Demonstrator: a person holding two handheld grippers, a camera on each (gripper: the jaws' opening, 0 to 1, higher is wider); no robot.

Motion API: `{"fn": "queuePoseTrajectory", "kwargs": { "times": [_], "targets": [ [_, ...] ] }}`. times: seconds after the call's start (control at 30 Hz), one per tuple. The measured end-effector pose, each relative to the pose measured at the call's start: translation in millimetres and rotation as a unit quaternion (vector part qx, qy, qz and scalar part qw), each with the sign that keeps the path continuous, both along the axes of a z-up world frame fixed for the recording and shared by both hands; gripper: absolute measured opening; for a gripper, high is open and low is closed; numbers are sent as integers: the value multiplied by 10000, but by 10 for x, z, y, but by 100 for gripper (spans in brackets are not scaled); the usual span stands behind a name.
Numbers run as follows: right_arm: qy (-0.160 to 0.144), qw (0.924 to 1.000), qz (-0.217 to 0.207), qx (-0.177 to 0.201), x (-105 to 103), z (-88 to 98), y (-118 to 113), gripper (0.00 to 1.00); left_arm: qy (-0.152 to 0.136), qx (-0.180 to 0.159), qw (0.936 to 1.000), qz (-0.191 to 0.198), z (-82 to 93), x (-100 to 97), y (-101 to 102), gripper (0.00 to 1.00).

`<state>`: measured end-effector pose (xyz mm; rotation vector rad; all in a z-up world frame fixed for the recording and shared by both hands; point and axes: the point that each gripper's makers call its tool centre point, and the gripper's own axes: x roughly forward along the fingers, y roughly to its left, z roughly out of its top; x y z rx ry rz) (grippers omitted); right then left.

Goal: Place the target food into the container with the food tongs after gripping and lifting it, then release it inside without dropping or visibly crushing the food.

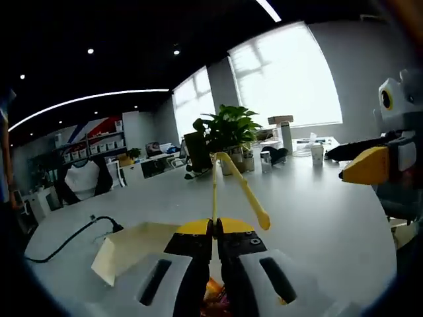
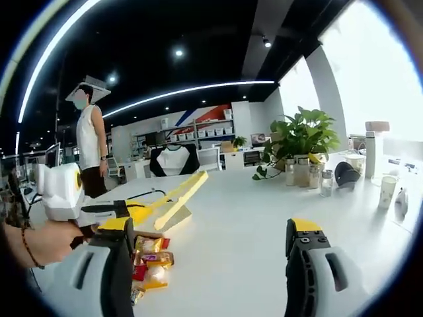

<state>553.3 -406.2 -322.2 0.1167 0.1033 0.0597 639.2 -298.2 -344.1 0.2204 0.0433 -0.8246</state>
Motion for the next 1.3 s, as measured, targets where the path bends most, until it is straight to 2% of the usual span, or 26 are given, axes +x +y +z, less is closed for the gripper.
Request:
{"fn": "queuePoseTrajectory", "kwargs": {
  "times": [0.17,0.27,0.4,0.43,0.47,0.53,0.63,0.7,0.8,0.83,0.93,1.03,1.13,1.2,1.3],
  "targets": [
    [47,10000,65,32,36,6,62,95,-164,-150,9997,63,83,-127,64,2],
    [61,9998,146,102,72,20,128,95,-577,193,9981,51,112,-200,78,2],
    [177,9988,256,387,119,12,225,93,-665,165,9976,45,97,-283,75,2],
    [190,9981,335,486,136,19,266,92,-508,-111,9986,35,95,-313,65,2],
    [197,9979,341,518,145,24,276,90,-472,-162,9987,70,93,-318,80,2],
    [207,9975,380,555,166,40,306,89,-670,92,9976,151,89,-329,119,2],
    [247,9967,424,652,199,53,343,88,-693,-18,9975,127,128,-409,120,2],
    [306,9959,442,733,222,41,366,87,-902,186,9957,98,132,-434,108,2],
    [337,9951,458,811,237,40,393,81,-936,41,9956,65,138,-483,97,2],
    [415,9934,459,961,247,34,420,80,-903,90,9958,95,128,-496,95,2],
    [512,9908,514,1143,273,18,470,79,-1149,148,9933,48,195,-558,70,2],
    [570,9886,521,1293,308,12,498,76,-1337,367,9903,23,172,-584,44,2],
    [640,9859,527,1452,346,5,532,74,-1410,478,9889,-34,137,-630,14,2],
    [676,9852,558,1475,368,5,574,72,-1613,770,9838,-92,111,-661,-16,2],
    [760,9806,523,1727,385,-8,604,67,-1663,827,9825,-120,87,-695,-50,2]
  ]
}}
